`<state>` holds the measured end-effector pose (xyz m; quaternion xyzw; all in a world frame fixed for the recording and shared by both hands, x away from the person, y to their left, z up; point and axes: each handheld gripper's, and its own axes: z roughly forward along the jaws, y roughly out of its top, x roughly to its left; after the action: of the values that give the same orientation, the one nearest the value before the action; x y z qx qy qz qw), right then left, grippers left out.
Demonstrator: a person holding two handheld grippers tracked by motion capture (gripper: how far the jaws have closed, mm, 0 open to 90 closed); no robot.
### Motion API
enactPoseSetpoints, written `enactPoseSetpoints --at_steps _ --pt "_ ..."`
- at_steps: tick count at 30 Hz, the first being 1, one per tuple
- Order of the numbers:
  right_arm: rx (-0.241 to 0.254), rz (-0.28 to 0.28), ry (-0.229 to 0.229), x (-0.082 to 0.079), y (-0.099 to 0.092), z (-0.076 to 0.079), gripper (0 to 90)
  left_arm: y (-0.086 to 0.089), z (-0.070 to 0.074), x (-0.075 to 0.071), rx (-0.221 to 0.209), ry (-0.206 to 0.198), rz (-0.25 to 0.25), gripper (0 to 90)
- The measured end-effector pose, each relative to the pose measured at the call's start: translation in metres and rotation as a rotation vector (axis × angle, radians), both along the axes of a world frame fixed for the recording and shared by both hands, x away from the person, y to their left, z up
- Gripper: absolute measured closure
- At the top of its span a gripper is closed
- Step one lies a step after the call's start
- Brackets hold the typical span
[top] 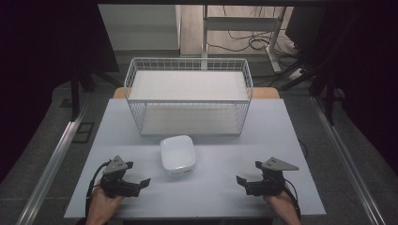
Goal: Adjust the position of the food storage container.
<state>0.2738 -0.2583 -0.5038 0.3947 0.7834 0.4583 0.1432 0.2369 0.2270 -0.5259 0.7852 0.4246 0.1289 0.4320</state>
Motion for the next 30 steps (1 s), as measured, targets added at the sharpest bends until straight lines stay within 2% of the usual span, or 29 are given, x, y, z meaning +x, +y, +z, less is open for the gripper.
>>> enactPoseSetpoints --at_steps 4,5,7,8,11,14,17,21,25,26,27,28,29,30 --pt "0.026 0.017 0.034 0.003 0.002 -0.002 0.0 0.004 0.0 0.0 -0.001 -0.011 0.015 3.0" --pt "0.01 0.01 0.049 0.004 0.003 -0.003 0.1 0.006 0.0 0.001 -0.015 -0.013 0.019 3.0" --pt "0.001 0.005 0.046 0.004 0.003 -0.003 0.1 0.008 -0.001 0.002 -0.029 -0.017 0.028 3.0" --pt "-0.032 0.01 0.038 0.003 0.005 -0.002 0.1 0.009 -0.002 0.002 -0.026 -0.014 0.031 3.1" --pt "-0.08 0.015 0.011 0.002 0.007 0.0 0.0 0.008 -0.003 0.003 -0.026 -0.012 0.026 3.0" --pt "-0.096 0.019 0.004 0.001 0.008 0.001 0.7 0.007 -0.002 0.003 -0.022 -0.011 0.022 2.8" --pt "-0.115 0.018 0.022 0.001 0.009 0.001 1.2 0.004 -0.003 0.003 -0.011 -0.002 0.013 2.4" --pt "-0.121 0.007 0.042 0.003 0.009 0.002 2.9 0.001 -0.002 0.004 -0.019 -0.005 0.0 2.9" --pt "-0.119 0.014 0.049 0.005 0.01 0.003 7.7 -0.006 0.001 0.005 -0.002 -0.014 0.0 6.8" --pt "-0.121 0.014 0.042 0.006 0.012 0.004 10.4 -0.011 0.003 0.006 0.023 -0.023 -0.005 13.1" --pt "-0.122 0.016 0.041 0.006 0.013 0.005 12.0 -0.014 0.003 0.007 0.039 -0.027 -0.012 15.7" --pt "-0.122 0.016 0.041 0.006 0.013 0.005 12.0 -0.014 0.003 0.007 0.039 -0.027 -0.012 20.6" --pt "-0.12 0.016 0.04 0.006 0.014 0.006 14.2 -0.018 0.004 0.009 0.053 -0.028 -0.025 20.6" --pt "-0.121 0.018 0.036 0.007 0.015 0.007 16.5 -0.021 0.005 0.01 0.064 -0.029 -0.035 26.0"
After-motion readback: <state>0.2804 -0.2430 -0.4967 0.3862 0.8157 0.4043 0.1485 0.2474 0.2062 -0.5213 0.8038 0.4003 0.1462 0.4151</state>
